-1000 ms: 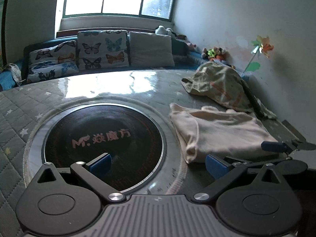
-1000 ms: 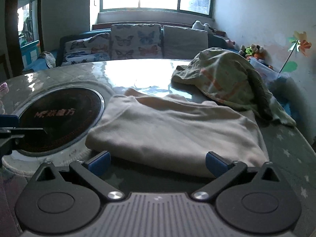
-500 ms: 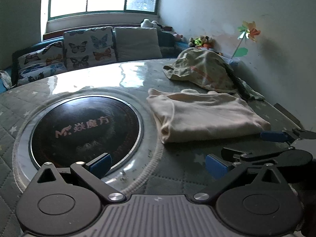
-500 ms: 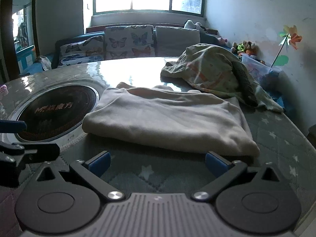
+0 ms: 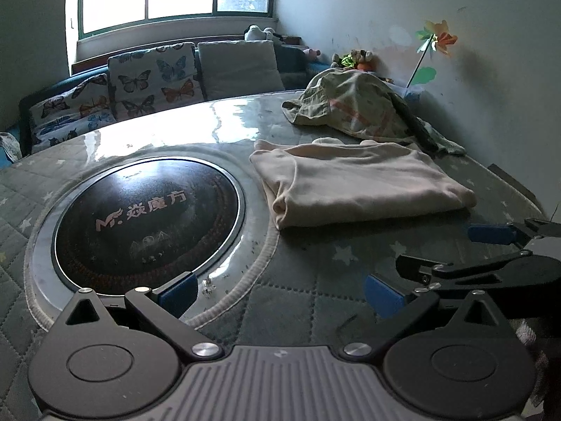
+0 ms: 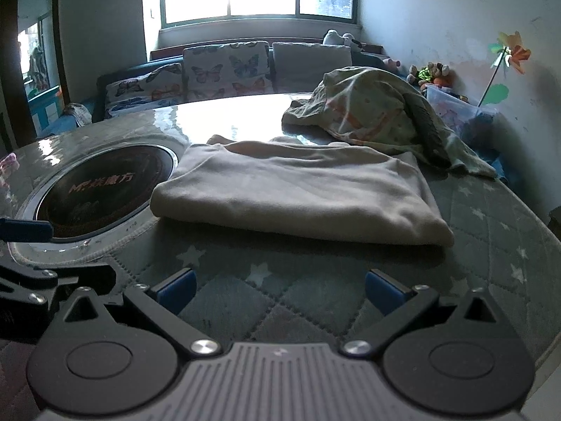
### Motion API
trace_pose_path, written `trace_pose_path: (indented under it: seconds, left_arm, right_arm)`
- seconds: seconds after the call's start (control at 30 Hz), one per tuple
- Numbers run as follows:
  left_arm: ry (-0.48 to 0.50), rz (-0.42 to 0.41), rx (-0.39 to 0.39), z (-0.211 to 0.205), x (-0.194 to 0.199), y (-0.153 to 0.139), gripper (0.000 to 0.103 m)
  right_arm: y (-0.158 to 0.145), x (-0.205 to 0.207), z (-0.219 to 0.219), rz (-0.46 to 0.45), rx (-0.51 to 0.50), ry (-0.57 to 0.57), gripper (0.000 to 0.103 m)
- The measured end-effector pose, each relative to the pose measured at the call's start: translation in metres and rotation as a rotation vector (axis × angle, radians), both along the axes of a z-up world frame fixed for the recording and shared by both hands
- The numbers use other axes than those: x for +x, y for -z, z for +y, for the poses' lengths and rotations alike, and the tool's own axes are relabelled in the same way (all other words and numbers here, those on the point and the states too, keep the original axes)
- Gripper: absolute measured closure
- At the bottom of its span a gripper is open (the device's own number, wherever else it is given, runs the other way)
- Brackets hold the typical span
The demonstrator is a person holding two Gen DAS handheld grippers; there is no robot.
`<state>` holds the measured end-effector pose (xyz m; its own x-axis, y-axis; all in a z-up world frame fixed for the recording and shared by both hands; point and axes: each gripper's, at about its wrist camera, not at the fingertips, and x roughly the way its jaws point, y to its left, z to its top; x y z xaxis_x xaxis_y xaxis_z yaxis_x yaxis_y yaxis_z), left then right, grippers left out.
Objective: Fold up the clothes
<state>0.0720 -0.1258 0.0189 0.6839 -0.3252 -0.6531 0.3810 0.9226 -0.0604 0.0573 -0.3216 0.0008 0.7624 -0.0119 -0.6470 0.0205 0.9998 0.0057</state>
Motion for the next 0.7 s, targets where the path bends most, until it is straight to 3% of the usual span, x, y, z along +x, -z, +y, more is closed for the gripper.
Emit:
trace_pose_path:
  seconds: [0.7]
  left_arm:
    - [0.0, 0.019, 0.041, -0.01, -0.016, 0.004, 0.0]
  right_arm:
    - [-0.001, -0.018, -0.002, 0.001, 0.012, 0.03, 0.0]
